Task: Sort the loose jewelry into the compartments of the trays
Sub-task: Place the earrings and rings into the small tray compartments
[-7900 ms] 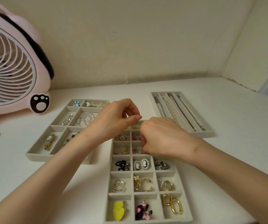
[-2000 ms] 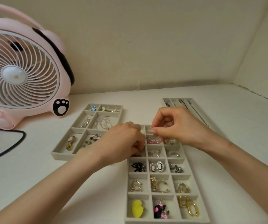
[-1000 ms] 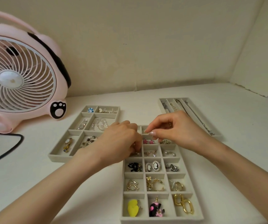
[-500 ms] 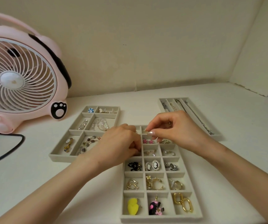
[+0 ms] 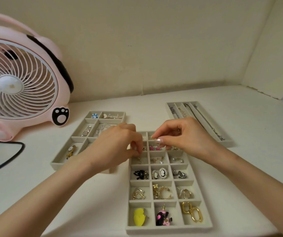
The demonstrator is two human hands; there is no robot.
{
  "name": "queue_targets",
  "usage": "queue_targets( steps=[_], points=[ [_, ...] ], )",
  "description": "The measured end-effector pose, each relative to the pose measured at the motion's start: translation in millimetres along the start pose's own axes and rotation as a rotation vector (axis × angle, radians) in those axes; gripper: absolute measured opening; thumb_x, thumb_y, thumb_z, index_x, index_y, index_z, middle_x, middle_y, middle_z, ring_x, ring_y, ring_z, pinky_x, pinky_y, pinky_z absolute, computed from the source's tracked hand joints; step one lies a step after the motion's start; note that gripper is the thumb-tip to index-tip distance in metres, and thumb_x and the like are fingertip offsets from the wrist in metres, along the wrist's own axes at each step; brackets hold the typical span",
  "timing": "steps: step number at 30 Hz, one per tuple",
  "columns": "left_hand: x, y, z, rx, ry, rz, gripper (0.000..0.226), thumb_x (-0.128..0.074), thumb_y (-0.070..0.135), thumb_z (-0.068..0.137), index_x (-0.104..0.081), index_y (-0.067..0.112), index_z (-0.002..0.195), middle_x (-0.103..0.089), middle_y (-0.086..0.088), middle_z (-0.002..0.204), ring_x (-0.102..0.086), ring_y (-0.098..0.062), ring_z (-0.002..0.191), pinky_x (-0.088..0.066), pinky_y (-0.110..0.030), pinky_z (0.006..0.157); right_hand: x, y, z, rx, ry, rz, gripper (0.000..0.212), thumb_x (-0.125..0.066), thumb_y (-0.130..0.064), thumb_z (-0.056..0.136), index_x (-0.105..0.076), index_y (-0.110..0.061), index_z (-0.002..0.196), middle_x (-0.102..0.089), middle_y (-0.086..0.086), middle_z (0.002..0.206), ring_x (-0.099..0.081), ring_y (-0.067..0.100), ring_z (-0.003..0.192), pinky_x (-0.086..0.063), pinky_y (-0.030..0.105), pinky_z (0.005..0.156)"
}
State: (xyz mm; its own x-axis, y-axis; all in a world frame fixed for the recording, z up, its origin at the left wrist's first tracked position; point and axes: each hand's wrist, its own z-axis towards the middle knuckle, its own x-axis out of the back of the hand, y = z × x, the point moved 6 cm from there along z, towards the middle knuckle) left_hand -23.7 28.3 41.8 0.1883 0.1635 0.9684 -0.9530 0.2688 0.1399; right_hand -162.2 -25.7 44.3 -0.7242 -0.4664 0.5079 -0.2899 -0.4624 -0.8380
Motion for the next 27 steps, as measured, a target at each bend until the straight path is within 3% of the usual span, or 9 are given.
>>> queue_targets(
  steps=[5, 9, 14, 19, 23, 27],
  points=[
    [-11.4, 5.9, 0.7, -0.034, -0.124, -0.026, 0.015, -0.062, 0.026, 0.087, -0.068, 0.038, 0.094, -0.049, 0.013, 0.092, -0.045, -0.005, 0.093, -0.039, -0.024, 0.078, -1.2, -0.3, 0.7, -0.002, 0.000, 0.006, 0.012, -0.073, -0.003, 0.078, -0.076, -0.015, 0.081, -0.073, -0.001, 0.075, -0.069, 0.008, 0.069, -0.054, 0.019, 0.069],
    [-11.8, 4.0, 0.6, -0.064, -0.136, 0.020, 0.018, -0.060, 0.024, 0.088, -0.068, 0.038, 0.096, -0.047, 0.012, 0.093, -0.043, -0.006, 0.096, -0.032, -0.022, 0.075, -2.1, 1.4, 0.2, -0.018, -0.019, 0.002, 0.013, -0.072, -0.002, 0.078, -0.076, -0.013, 0.082, -0.074, 0.001, 0.079, -0.070, 0.012, 0.072, -0.056, 0.022, 0.072],
    [-8.8, 3.8, -1.4, -0.126, -0.159, 0.058, 0.022, -0.056, 0.020, 0.090, -0.067, 0.038, 0.096, -0.046, 0.011, 0.097, -0.041, -0.008, 0.098, -0.035, -0.027, 0.082, -3.5, 0.5, 1.7, -0.009, -0.025, 0.017, 0.013, -0.073, 0.000, 0.077, -0.076, -0.012, 0.081, -0.071, 0.003, 0.078, -0.069, 0.019, 0.070, -0.056, 0.025, 0.069],
    [-6.7, -0.7, -2.7, -0.141, -0.155, 0.080, 0.028, -0.051, 0.016, 0.094, -0.066, 0.039, 0.097, -0.045, 0.011, 0.102, -0.037, -0.006, 0.097, -0.032, -0.024, 0.083, -5.8, 0.4, 3.0, -0.007, -0.033, -0.010, 0.018, -0.072, -0.002, 0.078, -0.074, -0.019, 0.083, -0.071, -0.001, 0.068, -0.065, 0.011, 0.064, -0.054, 0.024, 0.067],
    [-2.9, -8.7, -1.8, -0.131, -0.063, -0.015, 0.022, -0.058, 0.019, 0.090, -0.068, 0.039, 0.093, -0.047, 0.012, 0.094, -0.040, -0.003, 0.088, -0.033, -0.021, 0.075, -9.8, 0.5, 3.6, -0.002, -0.055, -0.026, 0.026, -0.072, 0.001, 0.077, -0.072, -0.024, 0.084, -0.072, 0.000, 0.081, -0.067, 0.015, 0.074, -0.056, 0.031, 0.077],
    [2.2, -20.2, 0.9, 0.051, 0.053, -0.304, 0.013, -0.060, 0.022, 0.088, -0.060, 0.033, 0.094, -0.057, 0.015, 0.085, -0.048, -0.001, 0.074, -0.035, -0.015, 0.065, -12.9, -4.3, 3.3, 0.032, -0.055, 0.052, 0.036, -0.068, 0.010, 0.076, -0.070, -0.024, 0.088, -0.070, 0.002, 0.085, -0.067, 0.022, 0.081, -0.057, 0.033, 0.080]
  ],
)
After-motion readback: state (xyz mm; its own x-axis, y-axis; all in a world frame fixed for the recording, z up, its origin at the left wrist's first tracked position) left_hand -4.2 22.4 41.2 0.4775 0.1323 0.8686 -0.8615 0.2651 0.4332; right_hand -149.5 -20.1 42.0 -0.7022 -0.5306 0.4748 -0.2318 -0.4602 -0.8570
